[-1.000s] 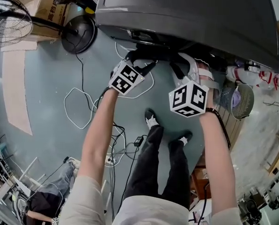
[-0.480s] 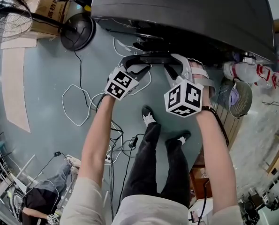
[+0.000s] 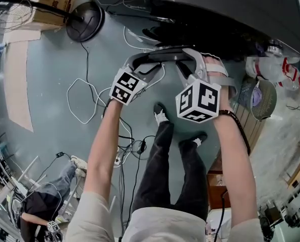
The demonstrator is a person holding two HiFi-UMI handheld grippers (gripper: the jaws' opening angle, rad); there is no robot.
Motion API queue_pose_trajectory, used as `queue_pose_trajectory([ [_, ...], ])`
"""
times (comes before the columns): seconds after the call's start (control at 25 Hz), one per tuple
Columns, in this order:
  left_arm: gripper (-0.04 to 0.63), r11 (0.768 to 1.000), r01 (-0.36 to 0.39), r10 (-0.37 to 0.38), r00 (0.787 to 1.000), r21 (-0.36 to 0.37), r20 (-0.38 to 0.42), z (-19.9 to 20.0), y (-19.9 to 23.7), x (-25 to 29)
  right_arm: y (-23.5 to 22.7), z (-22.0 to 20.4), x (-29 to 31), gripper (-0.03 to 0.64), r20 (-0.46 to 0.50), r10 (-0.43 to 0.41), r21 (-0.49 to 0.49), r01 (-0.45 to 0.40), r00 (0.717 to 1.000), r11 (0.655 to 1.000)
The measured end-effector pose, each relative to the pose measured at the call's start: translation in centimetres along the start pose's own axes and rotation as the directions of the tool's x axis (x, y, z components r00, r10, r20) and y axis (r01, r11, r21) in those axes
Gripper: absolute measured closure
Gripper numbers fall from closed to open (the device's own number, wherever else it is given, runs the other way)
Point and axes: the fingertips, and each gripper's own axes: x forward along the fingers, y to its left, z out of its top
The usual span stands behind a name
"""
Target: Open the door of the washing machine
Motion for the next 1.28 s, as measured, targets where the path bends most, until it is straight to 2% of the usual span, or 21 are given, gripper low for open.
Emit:
queue_pose_trajectory([
  [0.36, 0.342, 1.0, 0.003, -0.003, 0.998, -0.001, -0.07, -2.3, -3.6, -1.7, 3.1, -0.6, -1.9, 0.448, 0.01, 0.059, -0.03, -0.059, 0.998, 0.998],
  [0.8, 0.353, 0.999, 0.002, -0.005, 0.996, -0.034, -0.094, -5.0, -8.7, -3.3, 7.1, -1.8, -4.3, 0.437, 0.013, 0.103, -0.034, -0.103, 0.995, 0.994],
  [1.12, 0.359, 0.999, 0.024, -0.029, 0.993, -0.049, -0.112, -6.4, -13.5, -4.2, 9.8, -3.4, -6.7, 0.42, -0.006, 0.126, -0.069, -0.126, 0.992, 0.99],
  [1.28, 0.359, 0.997, 0.062, -0.068, 0.99, -0.053, -0.123, -7.2, -16.2, -4.4, 11.2, -4.4, -7.9, 0.416, -0.021, 0.14, -0.107, -0.142, 0.99, 0.984],
])
